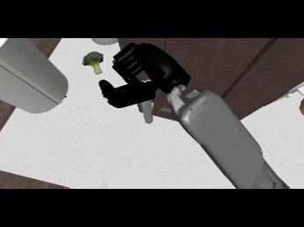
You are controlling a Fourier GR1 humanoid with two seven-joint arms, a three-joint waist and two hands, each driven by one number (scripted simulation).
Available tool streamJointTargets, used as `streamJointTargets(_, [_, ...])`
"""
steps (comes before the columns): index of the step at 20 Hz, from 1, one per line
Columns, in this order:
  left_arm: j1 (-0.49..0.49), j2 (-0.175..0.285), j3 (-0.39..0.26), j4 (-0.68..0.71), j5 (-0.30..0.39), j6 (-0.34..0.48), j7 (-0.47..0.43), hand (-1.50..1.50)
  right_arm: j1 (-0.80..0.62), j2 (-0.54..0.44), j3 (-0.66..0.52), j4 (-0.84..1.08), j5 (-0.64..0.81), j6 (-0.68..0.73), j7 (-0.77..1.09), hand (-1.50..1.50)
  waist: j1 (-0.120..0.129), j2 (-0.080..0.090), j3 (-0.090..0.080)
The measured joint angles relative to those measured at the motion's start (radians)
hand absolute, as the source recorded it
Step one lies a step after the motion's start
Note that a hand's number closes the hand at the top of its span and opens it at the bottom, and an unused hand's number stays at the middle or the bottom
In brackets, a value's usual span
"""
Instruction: Pick up the bottled water, place it into the cabinet and close the cabinet
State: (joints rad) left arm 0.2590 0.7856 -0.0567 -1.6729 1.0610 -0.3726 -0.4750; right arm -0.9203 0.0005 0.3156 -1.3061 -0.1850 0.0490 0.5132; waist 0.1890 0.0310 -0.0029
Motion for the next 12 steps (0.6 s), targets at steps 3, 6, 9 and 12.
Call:
streamJointTargets(3, [0.006,-0.001,0.005,0.003,0.001,-0.012,-0.004,-1.5,-0.027,0.0,0.019,0.051,-0.02,-0.053,-0.024,1.5,-0.01,-0.009,0.003])
streamJointTargets(6, [0.021,-0.005,0.007,0.008,-0.003,-0.026,-0.011,-1.5,-0.034,0.001,0.037,0.073,-0.052,-0.098,-0.047,-1.5,-0.013,-0.017,0.002])
streamJointTargets(9, [0.028,-0.006,0.014,0.009,-0.002,-0.03,-0.015,-1.5,-0.044,0.0,0.053,0.089,-0.094,-0.143,-0.056,-1.5,-0.015,-0.02,0.0])
streamJointTargets(12, [0.033,-0.006,0.019,0.01,0.0,-0.033,-0.015,-1.5,-0.061,0.001,0.069,0.109,-0.13,-0.179,-0.069,-1.5,-0.017,-0.02,-0.003])
